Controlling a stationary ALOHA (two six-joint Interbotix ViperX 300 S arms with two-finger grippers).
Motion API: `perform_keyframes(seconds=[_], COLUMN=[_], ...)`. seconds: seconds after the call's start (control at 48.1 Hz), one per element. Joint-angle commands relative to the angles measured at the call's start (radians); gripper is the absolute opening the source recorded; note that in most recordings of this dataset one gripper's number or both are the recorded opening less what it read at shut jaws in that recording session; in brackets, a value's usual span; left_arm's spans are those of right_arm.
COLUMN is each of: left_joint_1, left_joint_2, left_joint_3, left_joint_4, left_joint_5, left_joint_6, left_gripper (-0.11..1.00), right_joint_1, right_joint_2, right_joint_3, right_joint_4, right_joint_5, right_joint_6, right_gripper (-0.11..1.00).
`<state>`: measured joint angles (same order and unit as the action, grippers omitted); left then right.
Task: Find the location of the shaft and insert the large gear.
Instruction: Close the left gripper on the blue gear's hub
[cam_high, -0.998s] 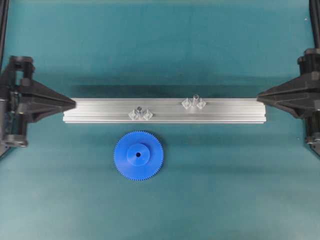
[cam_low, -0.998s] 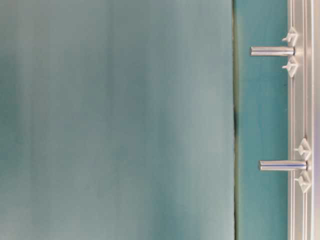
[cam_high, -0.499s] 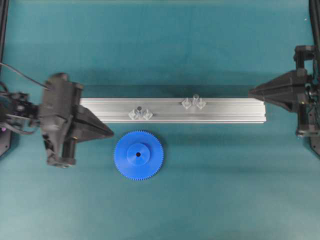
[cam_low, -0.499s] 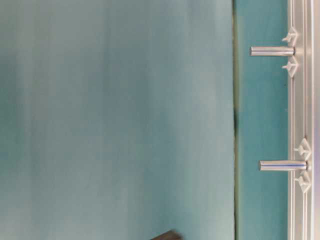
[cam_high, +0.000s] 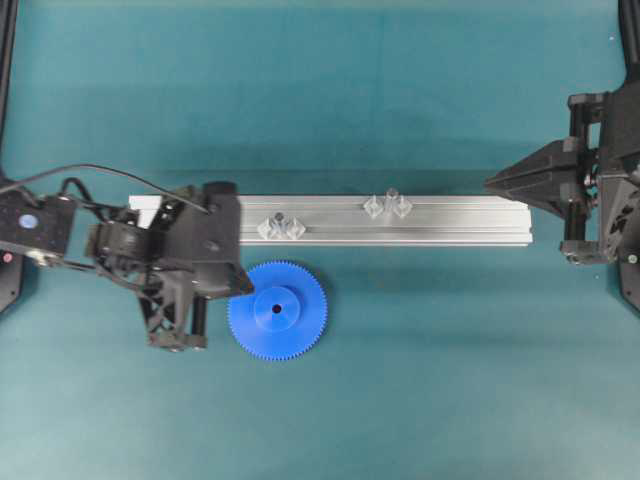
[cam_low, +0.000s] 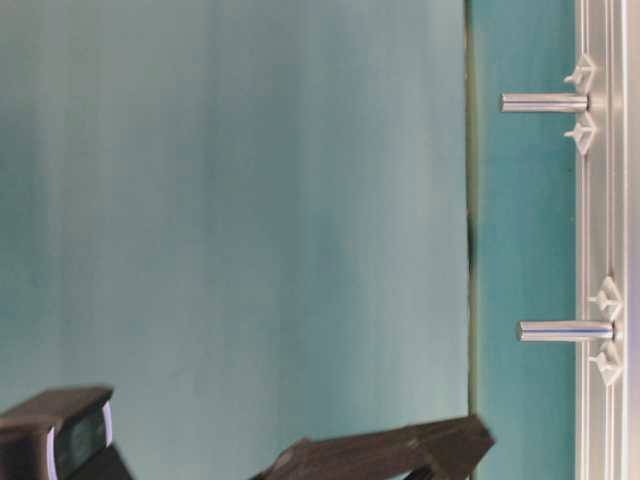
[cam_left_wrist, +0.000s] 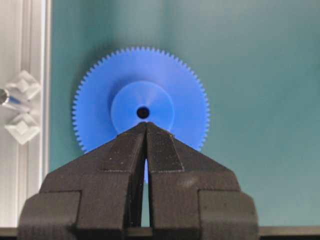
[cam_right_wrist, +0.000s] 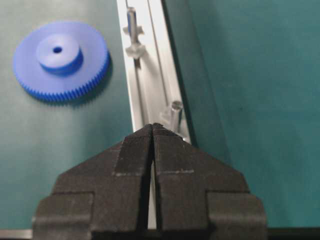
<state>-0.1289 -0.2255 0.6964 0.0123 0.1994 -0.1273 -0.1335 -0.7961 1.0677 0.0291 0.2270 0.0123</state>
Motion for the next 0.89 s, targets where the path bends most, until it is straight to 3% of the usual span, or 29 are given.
perform_keyframes(seconds=[0.0, 0.083, 0.27, 0.353, 0.623, 0.873], left_joint_1=[-0.006, -0.006, -0.009, -0.011, -0.009, -0.009], left_joint_2=[0.009, 0.025, 0.061, 0.089, 0.225, 0.321], left_joint_3=[-0.043, -0.055, -0.078, -0.094, -0.176, -0.206], left_joint_4=[0.005, 0.005, 0.005, 0.005, 0.005, 0.006], left_joint_5=[0.000, 0.002, 0.006, 0.009, 0.095, 0.104], left_joint_6=[0.002, 0.002, 0.002, 0.002, 0.000, 0.012], left_gripper=[0.03, 0.17, 0.73, 0.89, 0.92, 0.93], right_joint_1=[-0.003, -0.003, -0.003, -0.003, -0.005, -0.003], right_joint_2=[0.005, 0.005, 0.005, 0.005, 0.005, 0.003], right_joint_3=[-0.028, -0.026, -0.029, -0.029, -0.028, -0.026], right_joint_4=[0.002, 0.002, 0.002, 0.000, 0.002, 0.000], right_joint_5=[0.008, 0.014, 0.083, 0.114, 0.146, 0.161], right_joint_6=[0.008, 0.008, 0.009, 0.009, 0.009, 0.009], right_gripper=[0.03, 0.03, 0.03, 0.03, 0.03, 0.03])
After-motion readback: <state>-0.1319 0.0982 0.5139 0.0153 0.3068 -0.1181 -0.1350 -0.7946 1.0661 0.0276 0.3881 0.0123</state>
